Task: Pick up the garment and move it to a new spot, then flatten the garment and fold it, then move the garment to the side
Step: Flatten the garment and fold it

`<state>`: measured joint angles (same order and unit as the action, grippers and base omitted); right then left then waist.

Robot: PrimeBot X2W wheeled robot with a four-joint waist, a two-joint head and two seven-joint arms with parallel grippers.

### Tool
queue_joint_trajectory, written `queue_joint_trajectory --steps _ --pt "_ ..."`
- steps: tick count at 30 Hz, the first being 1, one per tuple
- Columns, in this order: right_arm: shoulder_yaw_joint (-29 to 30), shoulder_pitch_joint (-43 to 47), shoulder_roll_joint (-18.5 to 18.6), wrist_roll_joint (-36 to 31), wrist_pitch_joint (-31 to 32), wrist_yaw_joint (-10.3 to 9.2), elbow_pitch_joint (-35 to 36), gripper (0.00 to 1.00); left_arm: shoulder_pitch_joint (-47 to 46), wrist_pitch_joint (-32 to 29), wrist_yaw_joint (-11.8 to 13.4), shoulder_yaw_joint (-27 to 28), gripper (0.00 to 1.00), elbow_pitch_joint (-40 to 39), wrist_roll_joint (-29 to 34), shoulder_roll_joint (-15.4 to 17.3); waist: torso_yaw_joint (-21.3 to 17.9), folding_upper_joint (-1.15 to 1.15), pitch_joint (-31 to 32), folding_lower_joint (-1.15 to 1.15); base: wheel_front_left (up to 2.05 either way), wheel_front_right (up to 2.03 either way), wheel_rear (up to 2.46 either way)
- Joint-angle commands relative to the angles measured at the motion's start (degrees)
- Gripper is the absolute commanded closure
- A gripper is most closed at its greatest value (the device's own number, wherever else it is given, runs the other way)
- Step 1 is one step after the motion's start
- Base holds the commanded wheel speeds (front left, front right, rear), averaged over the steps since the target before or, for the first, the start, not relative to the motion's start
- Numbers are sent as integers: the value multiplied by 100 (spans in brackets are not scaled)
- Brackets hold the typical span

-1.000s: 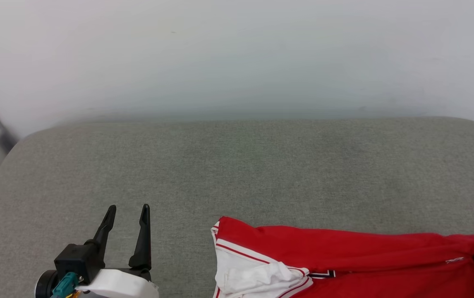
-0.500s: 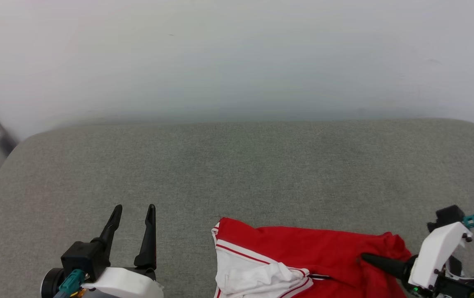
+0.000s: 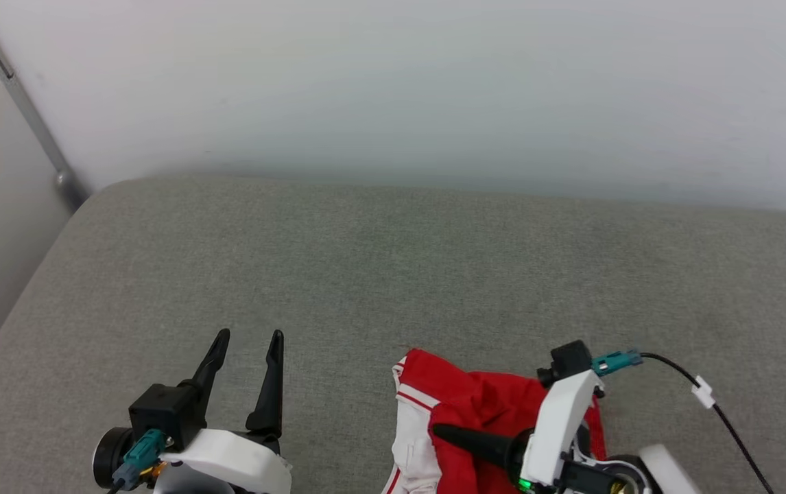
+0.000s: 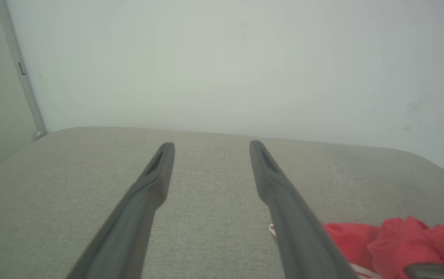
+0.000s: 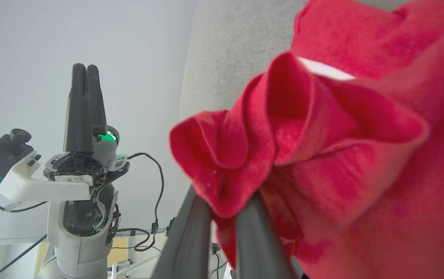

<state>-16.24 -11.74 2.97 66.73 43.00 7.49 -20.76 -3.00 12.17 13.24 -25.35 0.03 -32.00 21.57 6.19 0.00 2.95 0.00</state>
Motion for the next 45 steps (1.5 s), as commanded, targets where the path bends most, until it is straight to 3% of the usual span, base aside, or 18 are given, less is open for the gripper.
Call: queue_joint_trajectory --steps 1,5,6,7,8,13,18,23,27,32,37,45 --pt "-317 -179 -10 139 -286 0 -140 100 -109 -7 -20 -24 0 35 23 -26 124 0 -70 0 0 0 0" --pt "-827 -388 -10 -51 -834 0 -580 100 -133 27 -32 -45 0 84 26 -57 198 0 -122 0 0 0 0" --pt "-906 -455 -9 -110 -987 0 -683 78 -134 38 -35 -51 0 95 23 -63 206 0 -133 0 0 0 0" --pt "-984 -494 -8 -132 -1080 0 -798 11 -134 50 -36 -49 0 106 17 -68 206 0 -142 0 0 0 0" --pt "-1212 -652 -9 -224 -1267 0 -1003 0 -122 71 -29 -48 0 144 1 -90 182 0 -150 0 0 0 0" --pt "-1693 -896 314 -421 -1351 0 -868 0 -102 109 -46 -44 0 238 -35 -115 59 0 -94 0 0 0 0" --pt "-2234 -1172 1043 -1270 -1831 -1 -493 0 -56 141 -9 -20 0 299 -35 -127 -107 0 18 0 0 0 0" --pt "-2046 -1153 1528 -2220 -2541 0 -539 0 63 170 34 11 0 328 -51 -131 -267 0 112 0 0 0 0" --pt "-1324 -832 1875 -3099 -3237 -1 -569 0 157 178 89 36 0 345 -70 -123 -434 0 165 0 0 0 0" --pt "-137 -212 1887 -3902 -4007 -1 -97 0 257 201 139 108 0 392 -101 -80 -660 0 189 0 0 0 0" --pt "851 488 1608 -4433 -4302 -1 736 0 293 219 151 167 0 436 -146 -98 -812 0 218 0 0 0 0" --pt "1491 1434 1047 -4894 -4438 -1 1787 0 367 249 190 232 0 471 -166 -105 -896 0 193 0 0 0 0"
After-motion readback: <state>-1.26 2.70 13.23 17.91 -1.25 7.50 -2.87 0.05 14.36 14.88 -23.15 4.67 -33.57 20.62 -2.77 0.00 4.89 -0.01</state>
